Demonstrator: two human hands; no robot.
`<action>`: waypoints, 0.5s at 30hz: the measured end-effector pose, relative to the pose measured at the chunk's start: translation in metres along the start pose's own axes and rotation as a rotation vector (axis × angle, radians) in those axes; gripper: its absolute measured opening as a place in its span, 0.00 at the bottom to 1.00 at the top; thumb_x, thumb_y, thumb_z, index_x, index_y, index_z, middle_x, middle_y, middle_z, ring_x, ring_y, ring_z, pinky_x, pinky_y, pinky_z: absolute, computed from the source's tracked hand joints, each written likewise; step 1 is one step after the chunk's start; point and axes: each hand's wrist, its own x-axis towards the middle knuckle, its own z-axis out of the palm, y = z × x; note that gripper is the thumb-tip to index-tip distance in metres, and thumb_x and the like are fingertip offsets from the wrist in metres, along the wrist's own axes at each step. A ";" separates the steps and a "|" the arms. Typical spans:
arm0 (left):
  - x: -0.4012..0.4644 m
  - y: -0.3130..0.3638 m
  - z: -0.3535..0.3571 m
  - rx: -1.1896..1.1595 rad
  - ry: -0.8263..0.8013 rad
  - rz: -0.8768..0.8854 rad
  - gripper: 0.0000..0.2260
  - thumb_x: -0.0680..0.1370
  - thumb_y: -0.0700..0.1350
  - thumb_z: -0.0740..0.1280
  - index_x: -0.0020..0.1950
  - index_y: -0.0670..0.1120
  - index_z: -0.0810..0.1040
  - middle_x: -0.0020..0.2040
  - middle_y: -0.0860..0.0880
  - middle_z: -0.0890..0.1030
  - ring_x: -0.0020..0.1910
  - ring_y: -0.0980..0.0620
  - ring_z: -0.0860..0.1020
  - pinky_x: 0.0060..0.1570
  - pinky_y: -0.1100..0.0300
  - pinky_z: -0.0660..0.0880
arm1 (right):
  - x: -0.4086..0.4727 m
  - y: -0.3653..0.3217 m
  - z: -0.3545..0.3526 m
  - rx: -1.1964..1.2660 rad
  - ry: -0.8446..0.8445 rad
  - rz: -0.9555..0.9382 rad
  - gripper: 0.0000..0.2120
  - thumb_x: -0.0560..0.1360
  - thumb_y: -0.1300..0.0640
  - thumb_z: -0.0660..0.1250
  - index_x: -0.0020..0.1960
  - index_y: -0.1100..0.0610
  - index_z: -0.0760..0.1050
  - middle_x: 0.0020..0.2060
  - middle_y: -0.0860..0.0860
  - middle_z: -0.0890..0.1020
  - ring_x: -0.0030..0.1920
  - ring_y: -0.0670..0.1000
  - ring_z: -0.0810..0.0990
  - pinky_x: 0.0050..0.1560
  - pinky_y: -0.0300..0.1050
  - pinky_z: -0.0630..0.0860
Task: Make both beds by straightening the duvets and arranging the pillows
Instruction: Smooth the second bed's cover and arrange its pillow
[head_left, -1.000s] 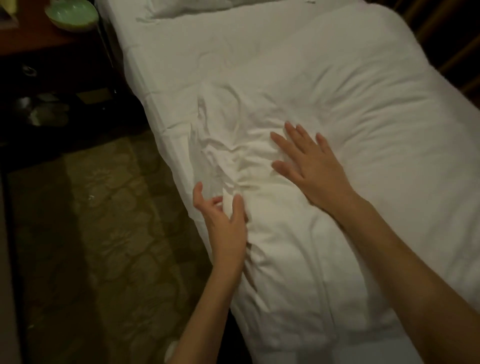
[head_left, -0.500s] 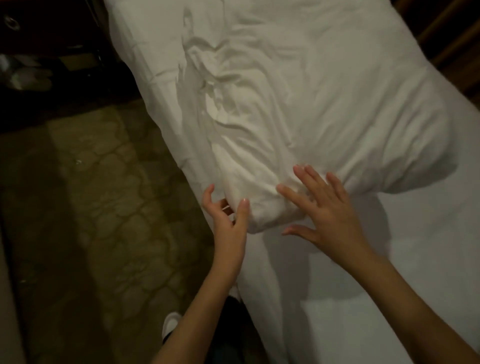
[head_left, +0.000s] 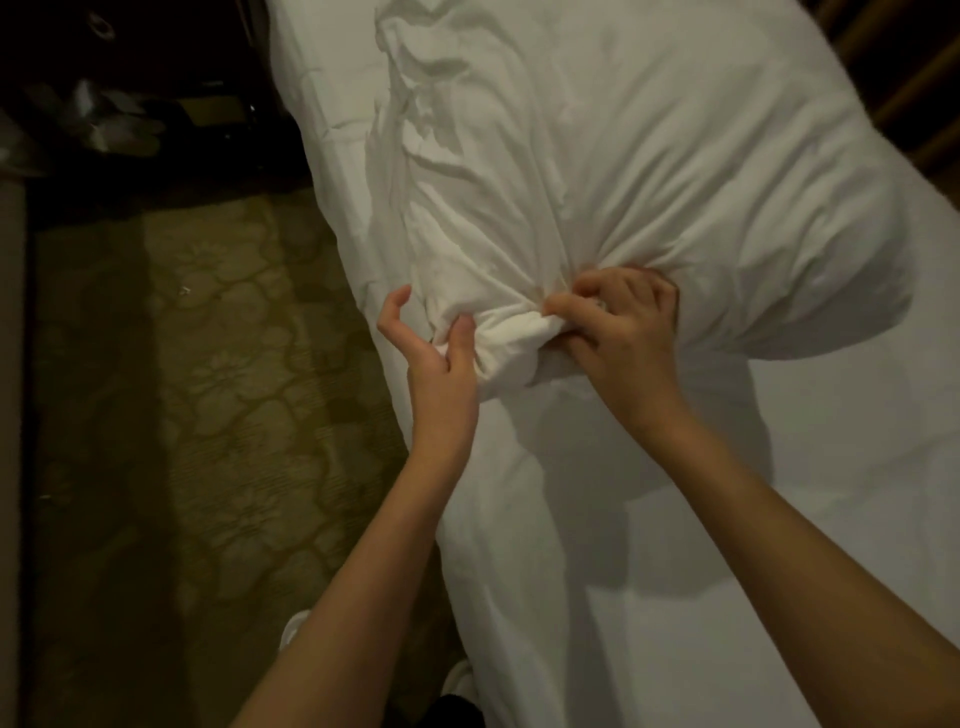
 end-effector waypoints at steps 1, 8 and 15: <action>-0.002 0.002 0.002 0.017 0.008 0.017 0.21 0.82 0.38 0.59 0.71 0.44 0.53 0.49 0.62 0.65 0.40 0.79 0.73 0.41 0.77 0.70 | 0.002 0.001 -0.002 -0.001 -0.005 -0.005 0.07 0.67 0.55 0.66 0.42 0.53 0.83 0.40 0.52 0.81 0.49 0.50 0.72 0.53 0.47 0.61; 0.012 0.028 0.009 0.106 0.019 0.165 0.22 0.82 0.40 0.60 0.71 0.43 0.53 0.45 0.61 0.68 0.38 0.73 0.75 0.40 0.74 0.71 | 0.024 0.016 -0.010 -0.033 -0.069 0.046 0.10 0.64 0.57 0.63 0.42 0.52 0.80 0.40 0.51 0.81 0.48 0.50 0.70 0.48 0.47 0.57; -0.006 -0.006 0.015 -0.024 0.142 0.065 0.23 0.82 0.42 0.59 0.72 0.49 0.51 0.46 0.49 0.74 0.42 0.61 0.75 0.47 0.68 0.73 | 0.042 0.039 -0.003 -0.070 -0.106 0.110 0.15 0.62 0.57 0.61 0.45 0.51 0.80 0.42 0.52 0.80 0.48 0.51 0.67 0.48 0.46 0.57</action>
